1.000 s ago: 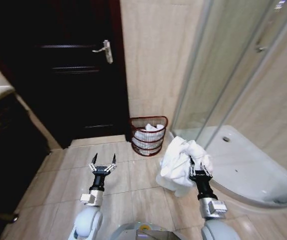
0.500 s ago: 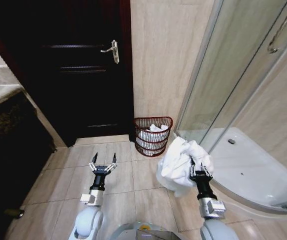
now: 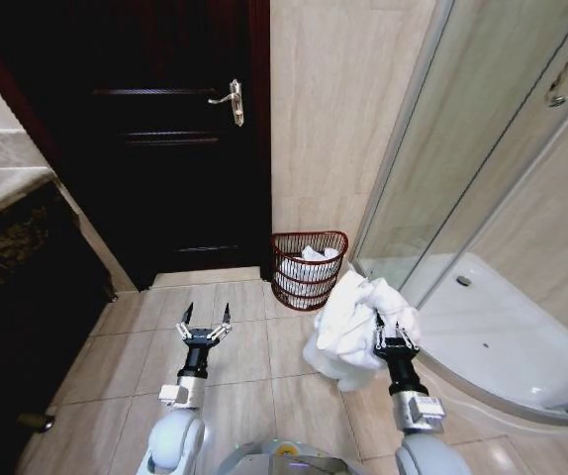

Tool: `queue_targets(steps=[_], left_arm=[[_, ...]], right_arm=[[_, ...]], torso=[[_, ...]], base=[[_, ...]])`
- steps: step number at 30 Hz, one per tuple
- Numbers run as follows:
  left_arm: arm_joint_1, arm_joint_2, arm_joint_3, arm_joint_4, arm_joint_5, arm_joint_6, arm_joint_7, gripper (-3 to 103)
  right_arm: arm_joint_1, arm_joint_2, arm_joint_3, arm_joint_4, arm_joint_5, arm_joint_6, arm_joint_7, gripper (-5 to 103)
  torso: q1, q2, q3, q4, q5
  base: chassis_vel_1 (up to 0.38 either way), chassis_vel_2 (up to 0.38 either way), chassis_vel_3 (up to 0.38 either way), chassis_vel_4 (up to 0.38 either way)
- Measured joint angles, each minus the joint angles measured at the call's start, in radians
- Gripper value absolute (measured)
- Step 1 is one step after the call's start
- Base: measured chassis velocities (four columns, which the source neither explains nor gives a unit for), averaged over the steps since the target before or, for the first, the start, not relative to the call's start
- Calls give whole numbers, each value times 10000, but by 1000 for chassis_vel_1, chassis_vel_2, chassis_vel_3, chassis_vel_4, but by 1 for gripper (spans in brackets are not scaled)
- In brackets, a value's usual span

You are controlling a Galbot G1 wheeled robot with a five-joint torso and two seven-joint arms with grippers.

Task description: Discard the used towel into the hamper.

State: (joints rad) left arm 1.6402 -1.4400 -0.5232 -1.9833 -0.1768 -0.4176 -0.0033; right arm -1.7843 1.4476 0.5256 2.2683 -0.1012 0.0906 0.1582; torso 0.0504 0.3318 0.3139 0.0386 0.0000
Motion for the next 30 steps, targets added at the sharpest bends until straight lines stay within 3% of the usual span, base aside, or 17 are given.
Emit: queue_targets(steps=[22, 30], left_arm=[[252, -113, 36, -165, 41, -8, -1, 100], [418, -121, 33, -208, 138, 47, 56, 100]], right_arm=[[-150, 4, 14, 122, 20, 166, 3, 17], [69, -116, 46, 26, 258, 169, -54, 17]], torso=[[5, -2, 3, 1, -1], [-2, -1, -1, -2, 0]], base=[[-92, 96, 91, -92], [18, -11, -19, 26]])
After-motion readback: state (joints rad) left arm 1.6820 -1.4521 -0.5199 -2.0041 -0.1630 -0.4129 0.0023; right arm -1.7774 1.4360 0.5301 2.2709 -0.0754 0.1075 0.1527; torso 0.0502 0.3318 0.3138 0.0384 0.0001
